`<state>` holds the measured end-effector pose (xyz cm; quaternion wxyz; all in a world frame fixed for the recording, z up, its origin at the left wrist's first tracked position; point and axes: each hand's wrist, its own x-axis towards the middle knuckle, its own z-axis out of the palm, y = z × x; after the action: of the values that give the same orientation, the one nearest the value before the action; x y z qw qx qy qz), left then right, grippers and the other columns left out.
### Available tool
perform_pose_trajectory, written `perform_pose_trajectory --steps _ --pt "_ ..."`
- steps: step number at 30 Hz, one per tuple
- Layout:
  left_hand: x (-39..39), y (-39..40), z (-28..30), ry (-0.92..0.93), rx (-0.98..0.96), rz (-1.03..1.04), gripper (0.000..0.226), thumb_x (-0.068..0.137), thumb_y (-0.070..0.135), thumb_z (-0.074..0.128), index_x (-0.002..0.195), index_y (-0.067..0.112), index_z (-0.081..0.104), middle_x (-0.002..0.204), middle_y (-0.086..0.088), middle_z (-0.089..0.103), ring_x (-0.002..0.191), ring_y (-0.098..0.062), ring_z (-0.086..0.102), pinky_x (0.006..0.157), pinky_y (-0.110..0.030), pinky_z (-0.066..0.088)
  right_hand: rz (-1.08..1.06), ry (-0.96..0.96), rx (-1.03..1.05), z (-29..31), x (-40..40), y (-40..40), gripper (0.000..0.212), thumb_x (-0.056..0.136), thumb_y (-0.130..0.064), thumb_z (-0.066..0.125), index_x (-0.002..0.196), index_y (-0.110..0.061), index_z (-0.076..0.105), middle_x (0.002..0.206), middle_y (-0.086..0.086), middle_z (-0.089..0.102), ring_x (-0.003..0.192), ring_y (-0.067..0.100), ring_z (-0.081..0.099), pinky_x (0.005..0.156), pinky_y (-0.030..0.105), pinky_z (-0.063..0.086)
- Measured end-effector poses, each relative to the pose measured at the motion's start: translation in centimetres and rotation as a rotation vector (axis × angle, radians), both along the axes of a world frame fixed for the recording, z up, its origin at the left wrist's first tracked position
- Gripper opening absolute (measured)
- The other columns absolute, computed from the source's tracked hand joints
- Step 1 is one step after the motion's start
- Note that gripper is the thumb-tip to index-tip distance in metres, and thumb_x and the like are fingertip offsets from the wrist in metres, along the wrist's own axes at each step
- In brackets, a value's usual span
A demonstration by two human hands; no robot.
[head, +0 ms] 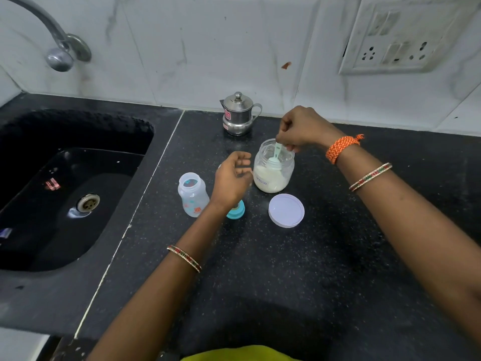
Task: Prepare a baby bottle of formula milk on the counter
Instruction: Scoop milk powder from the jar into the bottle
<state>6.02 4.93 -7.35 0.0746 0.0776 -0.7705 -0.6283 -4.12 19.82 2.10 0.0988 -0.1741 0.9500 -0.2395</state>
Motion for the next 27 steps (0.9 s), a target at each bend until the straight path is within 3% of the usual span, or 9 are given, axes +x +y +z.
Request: perform_pose_trajectory --steps 4,11,16,18,21,24,27 --pt "0.1 0.0 -0.2 -0.02 -0.016 -0.014 0.038 0.085 -0.005 0.058 0.12 0.008 0.053 0.106 -0.001 0.057 0.094 -0.013 0.057 0.08 -0.02 0.05 -0.049 -0.028 -0.121 -0.2 0.4 0.0 0.012 0.083 -0.003 0.064 0.078 -0.01 0.056 0.069 0.009 0.067 0.053 0.011 0.065 0.047 0.016 0.055" --pt "0.0 0.4 -0.3 -0.026 -0.004 -0.046 0.035 0.085 -0.003 0.058 0.118 0.008 0.054 0.104 0.001 0.059 0.091 -0.011 0.058 0.071 -0.012 0.051 0.004 -0.072 -0.112 -0.7 0.8 -0.2 0.007 0.088 -0.011 0.062 0.086 -0.004 0.063 0.065 0.007 0.067 0.046 0.006 0.062 0.041 0.013 0.048" --pt "-0.1 0.6 -0.4 -0.029 -0.008 -0.055 0.034 0.086 -0.002 0.058 0.118 0.007 0.053 0.109 -0.002 0.06 0.096 -0.015 0.061 0.076 -0.017 0.052 -0.033 0.062 -0.097 -1.3 1.1 -0.1 0.009 0.083 -0.011 0.064 0.082 -0.002 0.062 0.07 0.011 0.068 0.053 0.012 0.067 0.042 0.014 0.05" --pt "-0.2 0.6 -0.6 -0.027 -0.007 -0.059 0.035 0.085 -0.004 0.057 0.118 0.006 0.053 0.109 -0.005 0.061 0.097 -0.017 0.061 0.077 -0.02 0.053 -0.056 0.05 -0.104 -1.3 1.2 -0.2 0.006 0.08 -0.008 0.064 0.079 -0.006 0.058 0.068 0.012 0.069 0.054 0.012 0.069 0.047 0.015 0.053" --pt "-0.2 0.6 -0.9 -0.037 -0.004 -0.061 0.034 0.085 -0.003 0.058 0.117 0.007 0.053 0.108 -0.004 0.06 0.096 -0.018 0.062 0.077 -0.02 0.053 -0.055 0.033 -0.142 -1.2 1.2 -0.2 0.015 0.08 -0.002 0.064 0.089 -0.011 0.056 0.07 0.008 0.067 0.053 0.01 0.068 0.046 0.014 0.052" --pt "-0.3 0.6 -1.0 -0.047 -0.007 -0.066 0.033 0.086 -0.002 0.058 0.117 0.009 0.053 0.108 -0.002 0.06 0.096 -0.016 0.061 0.075 -0.019 0.053 -0.05 -0.013 -0.136 -0.9 1.0 -0.2 0.013 0.084 -0.001 0.063 0.092 -0.011 0.063 0.069 0.007 0.067 0.056 0.01 0.067 0.046 0.011 0.052" --pt "-0.3 0.6 -1.0 -0.05 -0.002 -0.071 0.034 0.086 -0.002 0.058 0.118 0.008 0.053 0.109 -0.005 0.06 0.097 -0.018 0.062 0.078 -0.022 0.053 -0.021 -0.068 -0.073 -0.8 0.9 -0.2 0.01 0.085 0.0 0.064 0.09 -0.006 0.069 0.078 0.011 0.071 0.066 0.014 0.07 0.06 0.017 0.057"
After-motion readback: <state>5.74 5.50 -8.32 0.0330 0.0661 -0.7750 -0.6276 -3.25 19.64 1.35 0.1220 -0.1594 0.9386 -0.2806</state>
